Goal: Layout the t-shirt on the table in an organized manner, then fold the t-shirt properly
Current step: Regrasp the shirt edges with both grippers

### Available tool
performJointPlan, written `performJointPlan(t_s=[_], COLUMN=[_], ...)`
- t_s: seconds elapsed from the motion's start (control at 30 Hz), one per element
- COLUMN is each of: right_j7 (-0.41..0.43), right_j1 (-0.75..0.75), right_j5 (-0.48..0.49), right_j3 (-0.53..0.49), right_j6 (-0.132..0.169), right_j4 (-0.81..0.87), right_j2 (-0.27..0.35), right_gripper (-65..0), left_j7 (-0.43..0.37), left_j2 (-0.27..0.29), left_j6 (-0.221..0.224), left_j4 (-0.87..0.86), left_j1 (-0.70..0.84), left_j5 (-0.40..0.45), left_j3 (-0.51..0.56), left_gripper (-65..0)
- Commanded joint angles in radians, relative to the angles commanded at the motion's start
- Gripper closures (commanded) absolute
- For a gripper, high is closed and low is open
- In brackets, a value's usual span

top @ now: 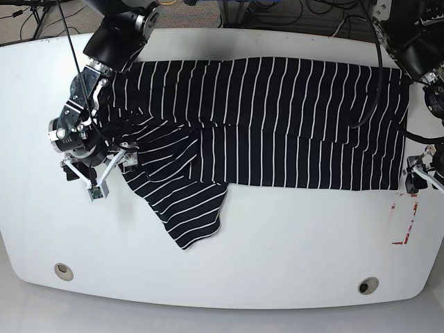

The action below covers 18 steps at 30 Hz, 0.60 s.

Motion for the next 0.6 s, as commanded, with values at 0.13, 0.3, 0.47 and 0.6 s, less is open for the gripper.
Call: performJointPlan(t_s=[0.13,0.3,0.47,0.6], right_j7=[0.061,0.115,0.133,0.135], right_j1=[0.015,0.015,0.012,0.012], right_j5=[0.000,0.002,0.002,0.000], right_j3=[0.000,0.000,0.000,0.000], right_j6=[0.000,0.000,0.000,0.000], right_j4=[-0.094,-0.153,-0.192,-0.204], right_j2=[0.017,0.021,0.020,0.020], right_gripper=[-61.7,-51.4,-42.5,-38.5], left_j7=[-0.055,-0.097,-0.133,-0.150], left_j2=[-0.002,-0.002,-0.002,-0.002], left_j6=[0.000,0.000,0.000,0.000], left_j4=[-0.075,-0.127,-0.175,-0.216], left_j1=[-0.008,-0.020,-0.020,-0.023], left_j5=[0.021,0.043,0.054,0.054], left_j3=[0.048,0.080,0.086,0.086], left_gripper=[-41.4,-41.4,-41.4,-41.4])
